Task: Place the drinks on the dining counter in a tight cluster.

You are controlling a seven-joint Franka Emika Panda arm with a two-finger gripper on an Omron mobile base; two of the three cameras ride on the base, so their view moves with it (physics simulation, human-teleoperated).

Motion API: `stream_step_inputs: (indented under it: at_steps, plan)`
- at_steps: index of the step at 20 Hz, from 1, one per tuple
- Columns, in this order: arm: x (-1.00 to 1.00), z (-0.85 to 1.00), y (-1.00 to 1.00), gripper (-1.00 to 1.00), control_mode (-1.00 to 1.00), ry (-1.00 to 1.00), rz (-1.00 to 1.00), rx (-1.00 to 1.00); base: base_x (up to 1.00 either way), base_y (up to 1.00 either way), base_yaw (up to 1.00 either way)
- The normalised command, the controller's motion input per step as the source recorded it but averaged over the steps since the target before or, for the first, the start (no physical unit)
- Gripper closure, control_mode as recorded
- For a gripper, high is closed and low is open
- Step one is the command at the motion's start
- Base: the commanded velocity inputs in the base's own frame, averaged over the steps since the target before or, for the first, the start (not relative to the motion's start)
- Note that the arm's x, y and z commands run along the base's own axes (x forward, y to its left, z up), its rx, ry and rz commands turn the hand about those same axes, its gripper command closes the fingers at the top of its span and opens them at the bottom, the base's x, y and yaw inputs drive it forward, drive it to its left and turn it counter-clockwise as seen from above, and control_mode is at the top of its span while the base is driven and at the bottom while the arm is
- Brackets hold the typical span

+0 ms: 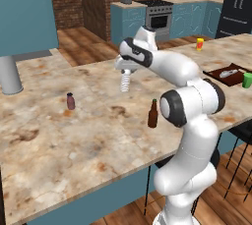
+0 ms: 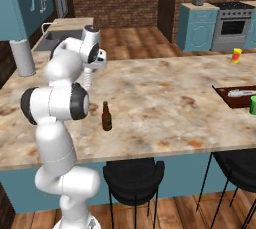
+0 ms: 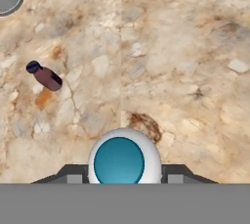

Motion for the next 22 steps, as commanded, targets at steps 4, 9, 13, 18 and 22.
stream_step_inputs:
  at_steps: [4,9,13,18,22]
  plan:
    - [0.28,0.11,-0.88,1.00,-1.00,0.08,0.00,0.00,0.00,0.00,0.00]
    - [-0.11,0.02,-0.90,1.00,-1.00,0.00,0.00,0.00,0.00,0.00,0.00]
    - [-0.22,0.16,-0.98,1.00,-1.00,0.00,0.00,0.00,0.00,0.00,0.00]
    - [-0.74,0.03,-0.66,1.00,-1.00,0.00,0.00,0.00,0.00,0.00,0.00]
    - [-1.00,-0.09,-0.23,1.00,-1.00,0.00,0.03,0.00,0.00,0.00,0.00]
